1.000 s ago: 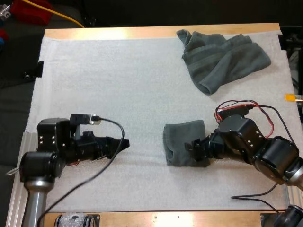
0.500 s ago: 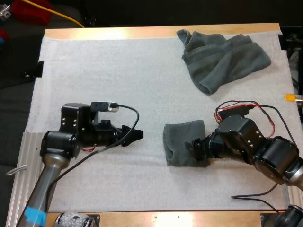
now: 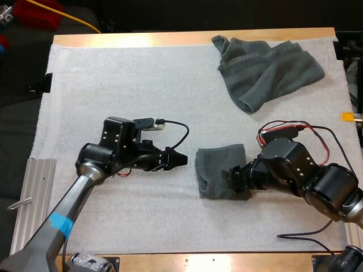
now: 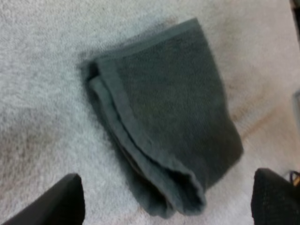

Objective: Pick towel from pile, fold and stack

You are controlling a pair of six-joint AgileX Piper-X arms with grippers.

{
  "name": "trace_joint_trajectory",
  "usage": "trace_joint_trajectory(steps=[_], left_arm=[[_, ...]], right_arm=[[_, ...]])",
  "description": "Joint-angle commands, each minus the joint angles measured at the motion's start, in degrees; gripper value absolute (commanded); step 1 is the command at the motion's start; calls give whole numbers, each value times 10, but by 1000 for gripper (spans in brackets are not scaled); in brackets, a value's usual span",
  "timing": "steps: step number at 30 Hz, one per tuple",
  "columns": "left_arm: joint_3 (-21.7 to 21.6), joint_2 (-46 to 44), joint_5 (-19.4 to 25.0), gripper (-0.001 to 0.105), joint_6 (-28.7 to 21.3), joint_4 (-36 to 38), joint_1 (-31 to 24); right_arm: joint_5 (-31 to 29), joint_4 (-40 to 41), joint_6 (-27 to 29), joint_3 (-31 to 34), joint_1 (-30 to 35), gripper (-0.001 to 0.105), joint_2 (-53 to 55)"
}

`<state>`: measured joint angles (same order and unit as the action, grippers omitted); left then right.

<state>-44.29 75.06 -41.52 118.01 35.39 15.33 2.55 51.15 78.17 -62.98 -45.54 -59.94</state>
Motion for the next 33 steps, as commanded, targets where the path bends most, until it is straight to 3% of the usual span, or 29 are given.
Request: trace_joint_trajectory(steps=[1, 6, 15, 24, 33], left_arm=[[-1, 7, 10, 71, 11, -19, 7], [-1, 43, 21, 71, 39, -49, 38], [-1, 105, 92, 71, 76, -80, 95], [-1, 153, 85, 71, 118, -131, 116], [-31, 211, 24, 71, 145, -138, 116]], right_arm=[[-6, 6, 0, -3, -1, 81, 4], [-11, 6, 0, -3, -1, 81, 4], [-11, 6, 0, -3, -1, 81, 4], [-11, 15, 0, -3, -1, 81, 4], [-11, 17, 0, -3, -1, 81, 4]])
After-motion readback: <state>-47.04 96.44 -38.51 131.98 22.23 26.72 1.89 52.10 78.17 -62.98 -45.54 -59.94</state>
